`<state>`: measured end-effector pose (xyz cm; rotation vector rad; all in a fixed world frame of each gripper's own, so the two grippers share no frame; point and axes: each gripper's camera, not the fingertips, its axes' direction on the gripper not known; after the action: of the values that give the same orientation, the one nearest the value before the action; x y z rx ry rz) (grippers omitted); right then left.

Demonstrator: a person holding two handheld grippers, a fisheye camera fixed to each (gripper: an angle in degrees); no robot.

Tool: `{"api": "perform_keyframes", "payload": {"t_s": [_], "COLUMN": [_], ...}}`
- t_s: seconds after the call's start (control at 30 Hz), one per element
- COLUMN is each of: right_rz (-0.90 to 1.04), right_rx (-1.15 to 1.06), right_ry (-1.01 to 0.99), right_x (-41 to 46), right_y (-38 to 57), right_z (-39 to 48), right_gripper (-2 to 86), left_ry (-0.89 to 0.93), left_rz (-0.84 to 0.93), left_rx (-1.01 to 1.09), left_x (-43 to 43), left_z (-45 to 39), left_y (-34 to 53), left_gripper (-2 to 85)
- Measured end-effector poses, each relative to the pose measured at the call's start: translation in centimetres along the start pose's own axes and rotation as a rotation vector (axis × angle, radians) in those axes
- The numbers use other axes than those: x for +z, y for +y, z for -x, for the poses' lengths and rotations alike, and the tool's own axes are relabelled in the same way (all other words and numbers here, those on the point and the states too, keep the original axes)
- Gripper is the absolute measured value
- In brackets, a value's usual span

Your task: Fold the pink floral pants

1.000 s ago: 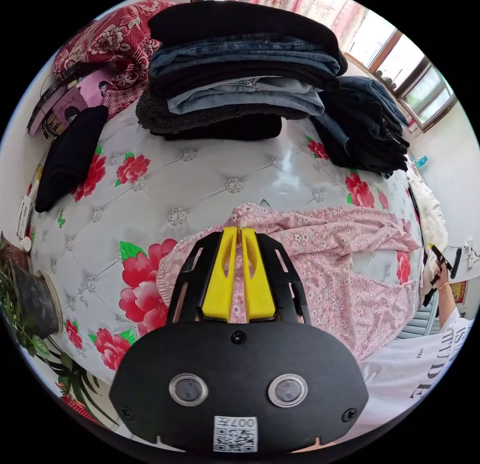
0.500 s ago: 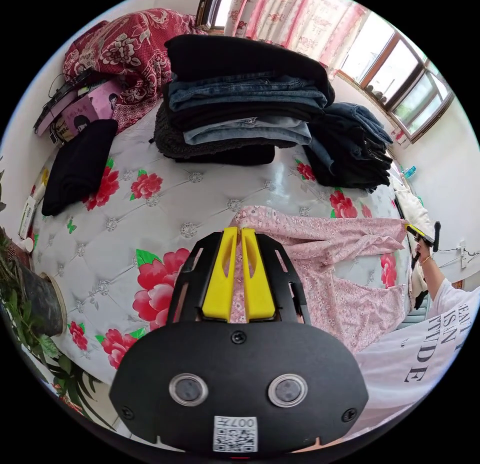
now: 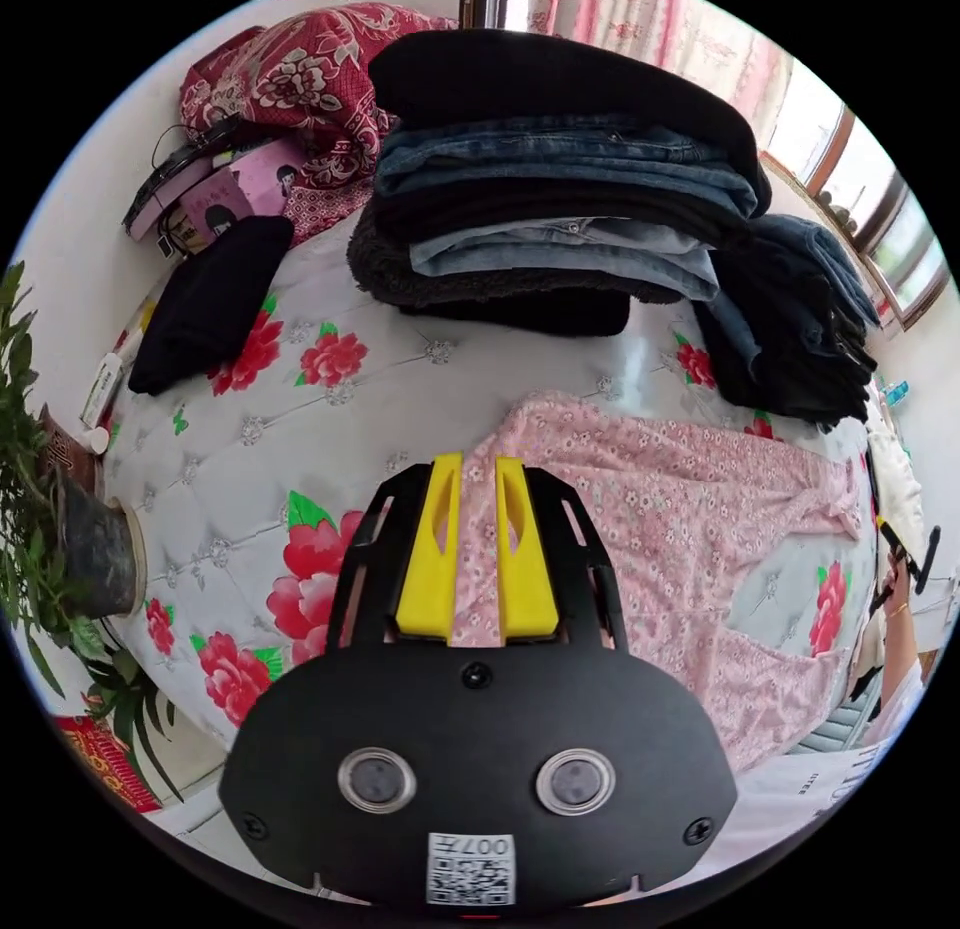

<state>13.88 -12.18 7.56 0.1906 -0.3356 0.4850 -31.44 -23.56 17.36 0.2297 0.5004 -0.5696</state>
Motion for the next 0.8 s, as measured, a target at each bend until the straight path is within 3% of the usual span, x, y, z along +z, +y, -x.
{"api": "perform_keyframes", "payload": {"t_s": [0.2,0.3,0.33,0.5,0.67,0.8], "right_rz": [0.087,0.219,0.257,0.286,0.489,0.244], "right_rx": [-0.175,-0.248,-0.273,-0.318,-0.338,-0.251], "right_ry": [-0.047,-0.034,-0.021,0.031,-0.061,0.003], "right_x": [3.8,6.2,6.7,4.3,1.5,-3.0], "right_y": [-0.1,0.4,1.3,4.6,5.0,1.5], "right_z": [4.6,5.7,5.8,3.8,-0.4,-3.1], "right_gripper": [4.2,3.2,2.6,1.1,3.3,4.9], "left_ry": [-0.066,-0.159,-0.154,-0.086,0.093,0.125], "left_rz": [0.108,0.281,0.216,0.278,0.164,0.033], "left_rx": [0.138,0.184,0.218,0.21,0.252,0.216], "left_x": [-0.1,2.9,2.2,1.5,-3.8,-6.4], "left_z": [-2.9,-3.3,-3.3,-1.4,-0.3,1.4], "left_y": [8.4,10.8,11.4,10.6,6.8,2.4], "left_gripper": [4.2,1.5,0.4,-0.8,-0.7,0.5]}}
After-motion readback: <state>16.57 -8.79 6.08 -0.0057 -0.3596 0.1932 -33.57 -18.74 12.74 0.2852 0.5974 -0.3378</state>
